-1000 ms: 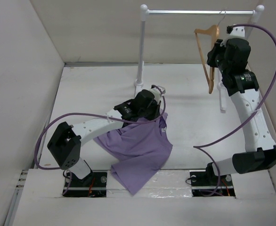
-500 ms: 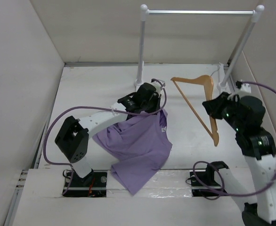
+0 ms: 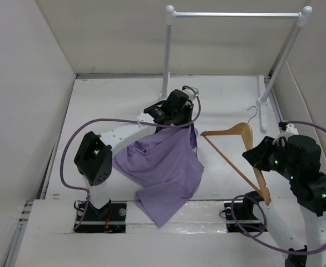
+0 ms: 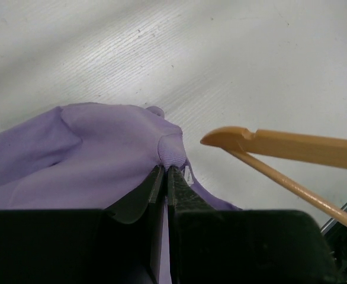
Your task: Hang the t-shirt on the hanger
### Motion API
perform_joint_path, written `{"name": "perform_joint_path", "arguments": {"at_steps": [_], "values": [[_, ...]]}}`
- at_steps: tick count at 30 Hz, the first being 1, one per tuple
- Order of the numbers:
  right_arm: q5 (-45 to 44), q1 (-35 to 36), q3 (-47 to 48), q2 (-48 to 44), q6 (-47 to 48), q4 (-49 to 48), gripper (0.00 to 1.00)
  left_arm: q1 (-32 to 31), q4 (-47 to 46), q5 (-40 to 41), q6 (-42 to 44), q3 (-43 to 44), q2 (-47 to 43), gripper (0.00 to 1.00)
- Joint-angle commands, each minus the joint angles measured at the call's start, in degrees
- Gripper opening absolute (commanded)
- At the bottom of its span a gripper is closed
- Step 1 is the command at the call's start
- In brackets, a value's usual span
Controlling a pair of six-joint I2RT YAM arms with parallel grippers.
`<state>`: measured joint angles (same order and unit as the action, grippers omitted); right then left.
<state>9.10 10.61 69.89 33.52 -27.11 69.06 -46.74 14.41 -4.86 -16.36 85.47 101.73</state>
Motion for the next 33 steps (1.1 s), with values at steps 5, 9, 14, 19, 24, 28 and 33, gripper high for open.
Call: {"name": "perform_joint_path", "arguments": {"at_steps": [5,9,14,19,24,28,33], "values": [[8.1,0.6,-1.1,-1.4,-1.3,-3.2,0.0,0.2,0.4,-0.3,1.0,4.7,0.3,0.0],[8.3,0.6,-5.1,-1.6,-3.8,-13.4,0.0,0.2,0.4,-2.2,0.5,3.4,-0.8,0.0],[7.2,0.6,-14.8,-2.4,-7.8,-26.1,0.0,0.2,0.5,-5.0,-2.1,1.7,-2.8,0.0],[11.9,0.6,-22.9,-3.3,-13.0,-39.9,0.0,0.2,0.8,-9.1,-5.3,0.8,-4.1,0.0],[15.4,0.6,-27.3,-1.3,-12.4,-46.5,0.0,0.2,0.6,-10.6,-7.6,1.3,-6.4,0.0],[18.0,2.8,-29.7,1.9,-11.1,-52.8,0.0,0.2,2.8,-10.6,-9.2,2.3,-8.5,0.0],[17.1,8.5,-36.6,3.6,-13.2,-68.4,0.0,0.2,4.9,-11.2,-11.5,2.3,-11.2,0.0]]}}
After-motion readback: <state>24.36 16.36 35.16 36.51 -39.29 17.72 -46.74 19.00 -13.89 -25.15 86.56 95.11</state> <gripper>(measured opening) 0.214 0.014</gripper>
